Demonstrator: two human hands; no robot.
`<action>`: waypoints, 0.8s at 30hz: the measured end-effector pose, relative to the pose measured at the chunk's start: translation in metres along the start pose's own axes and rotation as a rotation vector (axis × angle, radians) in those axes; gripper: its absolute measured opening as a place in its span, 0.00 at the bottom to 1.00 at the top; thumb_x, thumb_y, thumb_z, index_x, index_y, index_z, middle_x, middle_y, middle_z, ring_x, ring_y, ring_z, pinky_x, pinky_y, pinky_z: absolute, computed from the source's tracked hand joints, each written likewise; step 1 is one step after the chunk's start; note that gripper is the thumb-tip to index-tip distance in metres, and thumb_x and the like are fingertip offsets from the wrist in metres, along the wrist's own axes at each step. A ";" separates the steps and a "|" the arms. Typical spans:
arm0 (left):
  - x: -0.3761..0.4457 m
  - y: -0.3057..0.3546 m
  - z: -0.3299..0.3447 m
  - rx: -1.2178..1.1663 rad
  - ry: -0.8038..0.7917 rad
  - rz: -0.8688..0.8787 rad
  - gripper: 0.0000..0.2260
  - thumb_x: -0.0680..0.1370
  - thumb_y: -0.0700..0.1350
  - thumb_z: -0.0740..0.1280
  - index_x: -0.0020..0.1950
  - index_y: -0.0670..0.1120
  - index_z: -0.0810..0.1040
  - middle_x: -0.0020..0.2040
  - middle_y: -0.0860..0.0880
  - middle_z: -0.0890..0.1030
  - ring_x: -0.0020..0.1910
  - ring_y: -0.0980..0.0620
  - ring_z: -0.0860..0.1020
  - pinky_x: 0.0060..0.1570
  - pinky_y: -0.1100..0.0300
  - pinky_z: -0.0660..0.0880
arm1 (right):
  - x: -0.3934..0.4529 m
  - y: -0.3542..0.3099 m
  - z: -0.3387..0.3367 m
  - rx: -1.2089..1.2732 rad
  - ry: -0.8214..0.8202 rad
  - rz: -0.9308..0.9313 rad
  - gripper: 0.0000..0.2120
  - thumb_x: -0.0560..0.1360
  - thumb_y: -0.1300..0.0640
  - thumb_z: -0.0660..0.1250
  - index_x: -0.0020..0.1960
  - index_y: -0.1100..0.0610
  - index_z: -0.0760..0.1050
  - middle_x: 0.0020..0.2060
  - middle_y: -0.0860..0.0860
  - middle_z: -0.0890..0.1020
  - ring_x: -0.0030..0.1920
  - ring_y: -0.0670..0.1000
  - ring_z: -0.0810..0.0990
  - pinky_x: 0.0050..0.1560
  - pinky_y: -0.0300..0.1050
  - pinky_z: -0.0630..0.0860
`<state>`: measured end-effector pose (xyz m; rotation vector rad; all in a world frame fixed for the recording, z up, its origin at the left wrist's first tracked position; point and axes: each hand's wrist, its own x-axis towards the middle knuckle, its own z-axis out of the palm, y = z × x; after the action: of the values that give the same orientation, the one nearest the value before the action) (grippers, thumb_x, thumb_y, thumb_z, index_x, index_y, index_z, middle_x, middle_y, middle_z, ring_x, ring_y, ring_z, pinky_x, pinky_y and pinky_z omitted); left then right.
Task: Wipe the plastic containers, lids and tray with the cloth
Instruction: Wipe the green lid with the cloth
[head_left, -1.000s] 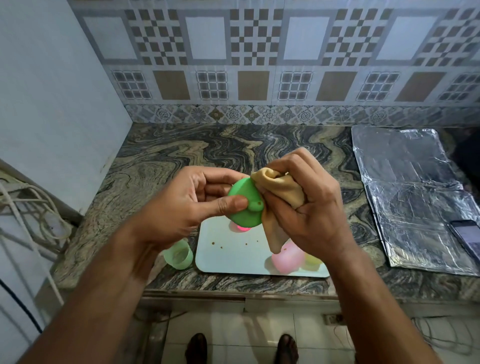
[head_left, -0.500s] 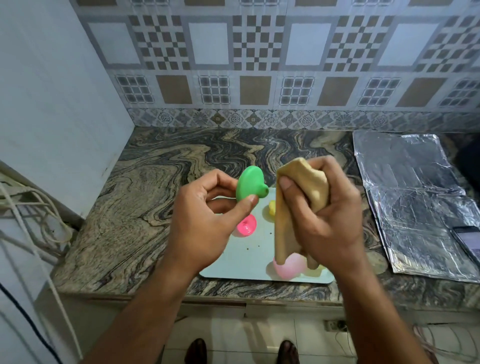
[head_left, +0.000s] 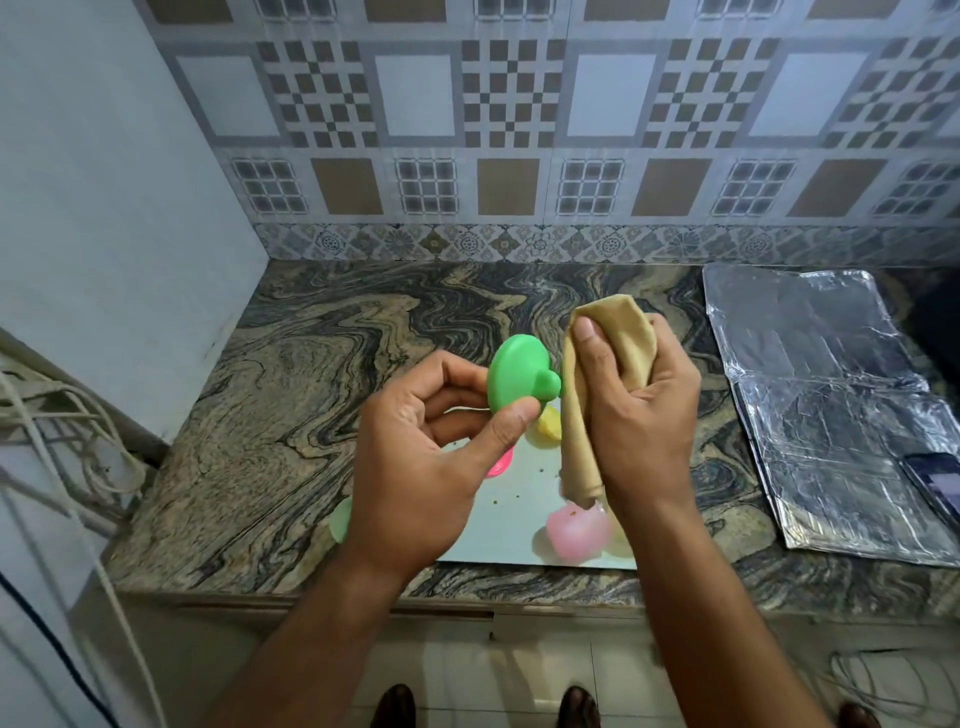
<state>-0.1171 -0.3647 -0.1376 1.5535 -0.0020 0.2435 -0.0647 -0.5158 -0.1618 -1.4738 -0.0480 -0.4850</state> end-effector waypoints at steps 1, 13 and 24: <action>-0.001 0.000 0.001 -0.030 0.020 -0.026 0.09 0.71 0.37 0.79 0.45 0.42 0.79 0.41 0.45 0.88 0.37 0.51 0.87 0.36 0.63 0.81 | 0.001 0.000 -0.002 0.001 0.008 -0.015 0.08 0.82 0.59 0.72 0.47 0.63 0.76 0.35 0.42 0.75 0.36 0.43 0.73 0.40 0.41 0.72; -0.001 -0.002 0.005 -0.222 0.076 -0.220 0.11 0.62 0.53 0.80 0.34 0.51 0.81 0.40 0.46 0.87 0.39 0.50 0.87 0.49 0.49 0.85 | -0.028 0.001 -0.003 -0.236 -0.057 -0.332 0.12 0.78 0.56 0.75 0.50 0.64 0.78 0.42 0.50 0.84 0.39 0.48 0.83 0.42 0.40 0.78; 0.011 -0.003 -0.010 -0.040 -0.049 -0.104 0.12 0.70 0.46 0.78 0.45 0.42 0.78 0.42 0.46 0.87 0.39 0.50 0.86 0.44 0.50 0.86 | -0.013 -0.003 0.001 -0.018 -0.098 -0.087 0.06 0.80 0.60 0.72 0.48 0.61 0.76 0.37 0.41 0.79 0.37 0.40 0.76 0.41 0.34 0.73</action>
<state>-0.1078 -0.3527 -0.1387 1.5151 0.0351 0.1226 -0.0767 -0.5110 -0.1631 -1.5168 -0.1857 -0.4842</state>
